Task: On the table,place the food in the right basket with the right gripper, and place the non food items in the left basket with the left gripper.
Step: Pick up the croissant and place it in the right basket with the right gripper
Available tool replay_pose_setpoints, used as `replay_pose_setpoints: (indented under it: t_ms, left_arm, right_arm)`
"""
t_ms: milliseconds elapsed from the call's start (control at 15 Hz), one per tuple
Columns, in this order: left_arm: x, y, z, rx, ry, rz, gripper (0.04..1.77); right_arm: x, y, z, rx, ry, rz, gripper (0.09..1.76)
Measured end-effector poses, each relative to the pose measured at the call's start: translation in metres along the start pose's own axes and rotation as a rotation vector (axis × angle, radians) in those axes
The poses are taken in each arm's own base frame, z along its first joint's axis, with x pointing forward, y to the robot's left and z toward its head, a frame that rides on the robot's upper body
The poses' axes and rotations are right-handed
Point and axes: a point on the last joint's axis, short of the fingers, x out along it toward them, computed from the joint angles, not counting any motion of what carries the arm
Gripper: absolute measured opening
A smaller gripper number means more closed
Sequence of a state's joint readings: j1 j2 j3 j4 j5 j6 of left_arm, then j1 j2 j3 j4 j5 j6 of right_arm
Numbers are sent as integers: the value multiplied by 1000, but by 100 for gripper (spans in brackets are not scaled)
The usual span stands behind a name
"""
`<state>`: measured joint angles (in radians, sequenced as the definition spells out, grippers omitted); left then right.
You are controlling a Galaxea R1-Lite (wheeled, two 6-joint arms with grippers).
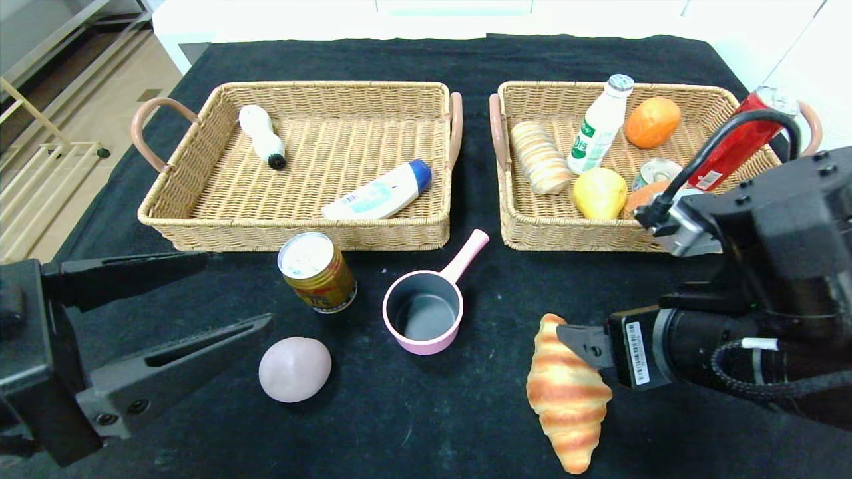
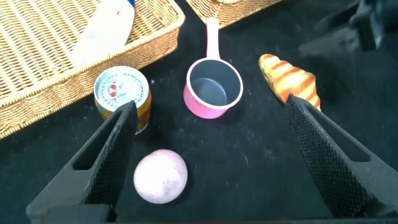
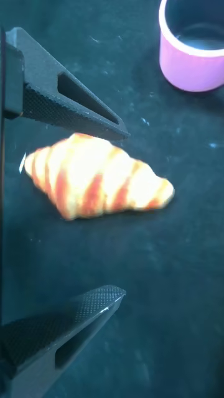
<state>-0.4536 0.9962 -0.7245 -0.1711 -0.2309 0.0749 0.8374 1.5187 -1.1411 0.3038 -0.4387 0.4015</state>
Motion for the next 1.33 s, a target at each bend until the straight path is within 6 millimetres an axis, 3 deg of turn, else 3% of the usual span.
replay_pose_setpoints:
  t_ms: [533,1333]
  left_arm:
    - [1,0,0,0,0,0,172]
    - [1,0,0,0,2,-2,172]
  right_arm:
    - [18,24,-11,14,135,-27,170]
    - [40,34,-22,-28,162,-104,171]
